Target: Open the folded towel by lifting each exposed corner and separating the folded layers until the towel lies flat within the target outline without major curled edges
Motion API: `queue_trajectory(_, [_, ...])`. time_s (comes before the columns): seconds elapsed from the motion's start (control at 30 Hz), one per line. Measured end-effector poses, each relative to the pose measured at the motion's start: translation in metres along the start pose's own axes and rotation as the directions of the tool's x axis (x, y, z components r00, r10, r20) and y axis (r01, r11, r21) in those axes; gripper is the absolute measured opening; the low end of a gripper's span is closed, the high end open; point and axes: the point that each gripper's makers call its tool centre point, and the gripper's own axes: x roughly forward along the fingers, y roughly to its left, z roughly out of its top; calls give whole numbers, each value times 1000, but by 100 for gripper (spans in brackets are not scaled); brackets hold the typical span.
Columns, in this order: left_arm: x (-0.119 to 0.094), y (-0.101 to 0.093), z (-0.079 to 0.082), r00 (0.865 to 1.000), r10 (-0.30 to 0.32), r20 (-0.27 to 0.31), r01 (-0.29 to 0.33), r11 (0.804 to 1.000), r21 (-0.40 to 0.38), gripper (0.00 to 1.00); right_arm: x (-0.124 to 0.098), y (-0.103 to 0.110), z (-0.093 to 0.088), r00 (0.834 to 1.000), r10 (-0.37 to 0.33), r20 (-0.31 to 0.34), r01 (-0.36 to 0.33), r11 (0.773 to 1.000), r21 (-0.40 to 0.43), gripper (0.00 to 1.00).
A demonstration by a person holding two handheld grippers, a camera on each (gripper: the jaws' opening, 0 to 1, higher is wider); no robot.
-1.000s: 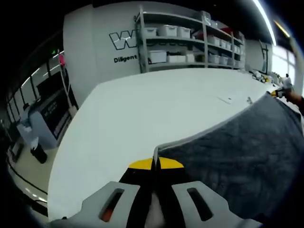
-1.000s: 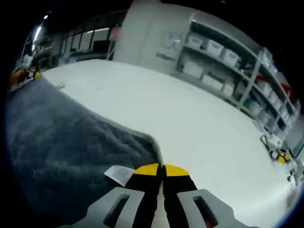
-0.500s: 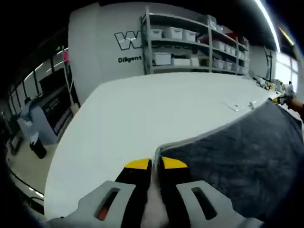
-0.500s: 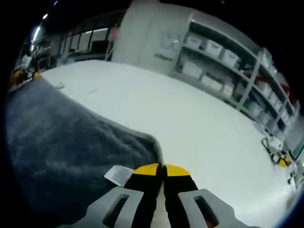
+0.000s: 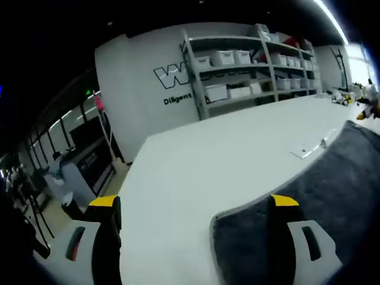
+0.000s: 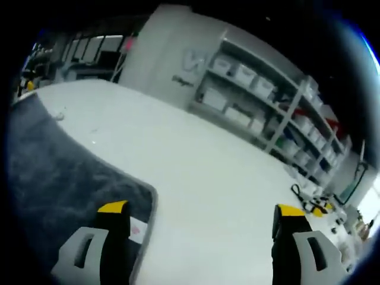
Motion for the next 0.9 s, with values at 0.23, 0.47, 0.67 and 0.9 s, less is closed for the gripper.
queue_trajectory(0.23, [-30, -22, 20, 997, -68, 38, 65, 995, 74, 100, -41, 12, 27, 995, 56, 88, -63, 995, 77, 100])
queue_trajectory(0.47, [-82, -52, 52, 978, -160, 133, 168, 984, -53, 100, -108, 21, 46, 977, 84, 195, -112, 984, 136, 100])
queue_trajectory(0.67, [-130, -74, 64, 954, -240, 180, 256, 964, -67, 100, -162, 30, 44, 964, 100, 248, -150, 970, 192, 100])
queue_trajectory(0.9, [-179, -75, 60, 946, -248, 209, 260, 965, -31, 100, -233, 57, 34, 952, 118, 282, -178, 964, 199, 100])
